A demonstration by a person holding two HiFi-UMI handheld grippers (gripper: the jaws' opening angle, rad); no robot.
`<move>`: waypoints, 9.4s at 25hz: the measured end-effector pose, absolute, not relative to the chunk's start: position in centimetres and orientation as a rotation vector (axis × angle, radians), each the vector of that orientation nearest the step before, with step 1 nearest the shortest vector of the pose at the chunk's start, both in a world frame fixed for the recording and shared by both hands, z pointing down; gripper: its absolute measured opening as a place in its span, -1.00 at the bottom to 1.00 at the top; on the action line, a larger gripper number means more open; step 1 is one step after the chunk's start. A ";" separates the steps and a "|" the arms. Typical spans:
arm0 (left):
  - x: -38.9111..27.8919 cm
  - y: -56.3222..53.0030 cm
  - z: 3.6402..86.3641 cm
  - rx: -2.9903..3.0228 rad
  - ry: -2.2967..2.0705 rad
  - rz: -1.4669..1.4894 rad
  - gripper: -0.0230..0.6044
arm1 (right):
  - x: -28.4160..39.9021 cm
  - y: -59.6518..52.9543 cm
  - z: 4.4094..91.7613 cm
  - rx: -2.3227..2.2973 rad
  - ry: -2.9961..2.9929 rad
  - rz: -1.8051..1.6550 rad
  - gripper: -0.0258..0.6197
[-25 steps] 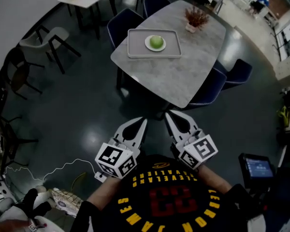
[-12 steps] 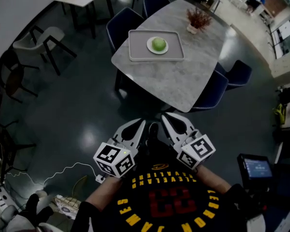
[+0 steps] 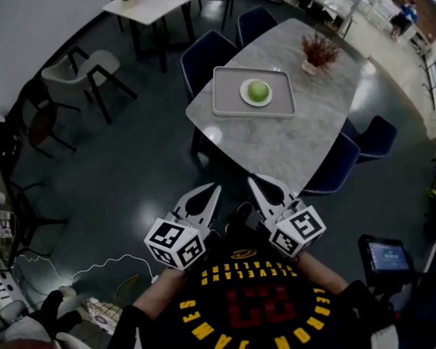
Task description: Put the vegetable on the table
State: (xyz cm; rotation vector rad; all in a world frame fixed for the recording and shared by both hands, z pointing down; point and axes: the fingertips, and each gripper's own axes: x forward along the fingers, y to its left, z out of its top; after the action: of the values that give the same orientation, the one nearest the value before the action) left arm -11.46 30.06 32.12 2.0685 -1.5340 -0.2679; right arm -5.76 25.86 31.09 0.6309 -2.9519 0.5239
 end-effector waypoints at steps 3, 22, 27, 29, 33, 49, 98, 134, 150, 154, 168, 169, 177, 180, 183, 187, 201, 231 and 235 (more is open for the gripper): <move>-11.9 27.4 31.7 2.075 -1.543 -0.244 -0.93 | -6.0 23.0 30.7 0.637 -2.974 0.536 -0.91; -6.6 10.7 33.0 2.052 -1.512 -0.181 -0.93 | 0.1 5.9 33.6 0.734 -2.920 0.784 -0.91; -7.6 7.0 32.5 2.050 -1.555 -0.149 -0.91 | 0.7 2.7 33.4 0.813 -2.919 0.771 -0.90; -8.2 5.2 32.4 2.063 -1.594 -0.110 -0.71 | 0.8 1.1 33.2 0.861 -2.909 0.737 -0.85; -8.9 0.6 33.5 2.059 -1.539 -0.091 -0.67 | 1.1 -2.8 34.1 0.966 -2.855 0.747 -0.70; -16.6 -13.0 42.4 1.976 -1.371 0.070 -0.67 | -0.4 -14.2 43.5 1.246 -2.481 0.918 -0.70; -18.8 -16.2 63.0 1.600 -1.020 0.431 -0.73 | -4.1 -17.8 63.4 0.975 -1.952 1.350 -0.76; -12.3 -9.4 56.6 1.682 -0.840 0.459 -0.79 | 2.7 -7.9 55.2 1.344 -2.095 1.506 -0.82; -0.3 -2.1 57.5 1.676 -0.787 0.524 -0.80 | 14.3 -0.4 57.3 1.411 -2.074 1.595 -0.82; 0.8 1.1 57.3 1.654 -0.763 0.526 -0.80 | 15.4 2.8 56.9 1.430 -2.032 1.609 -0.82; 2.8 2.8 62.1 1.616 -0.732 0.658 -0.80 | 17.3 5.3 62.5 1.408 -1.906 1.705 -0.82; 2.8 2.9 62.2 1.611 -0.728 0.664 -0.80 | 17.3 5.4 62.6 1.407 -1.898 1.711 -0.82; 3.0 4.0 61.6 1.586 -0.682 0.704 -0.80 | 17.4 6.3 62.0 1.432 -1.852 1.728 -0.82; 3.0 3.9 61.8 1.581 -0.675 0.709 -0.80 | 17.4 6.2 61.8 1.433 -1.866 1.719 -0.82; 3.3 3.3 63.1 1.585 -0.685 0.714 -0.80 | 17.6 5.5 63.0 1.420 -1.898 1.669 -0.82; 2.9 3.3 62.8 1.635 -0.726 0.752 -0.80 | 17.2 5.6 62.5 1.425 -1.928 1.562 -0.82; 1.9 1.0 61.8 1.713 -0.883 0.723 -0.80 | 18.3 4.4 61.3 1.439 -1.988 1.324 -0.82; 10.0 1.2 40.3 2.228 -0.834 0.219 -0.93 | 18.3 2.1 41.6 1.575 -2.491 0.910 -0.91; 9.9 2.4 37.2 2.208 -0.829 0.146 -0.93 | 18.0 3.3 37.6 1.584 -2.532 0.830 -0.91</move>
State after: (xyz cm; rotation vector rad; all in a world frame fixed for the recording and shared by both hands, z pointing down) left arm 9.90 2.37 37.21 2.2075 -0.8292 0.1463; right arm 18.01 3.28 37.57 1.5840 -2.5318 0.8298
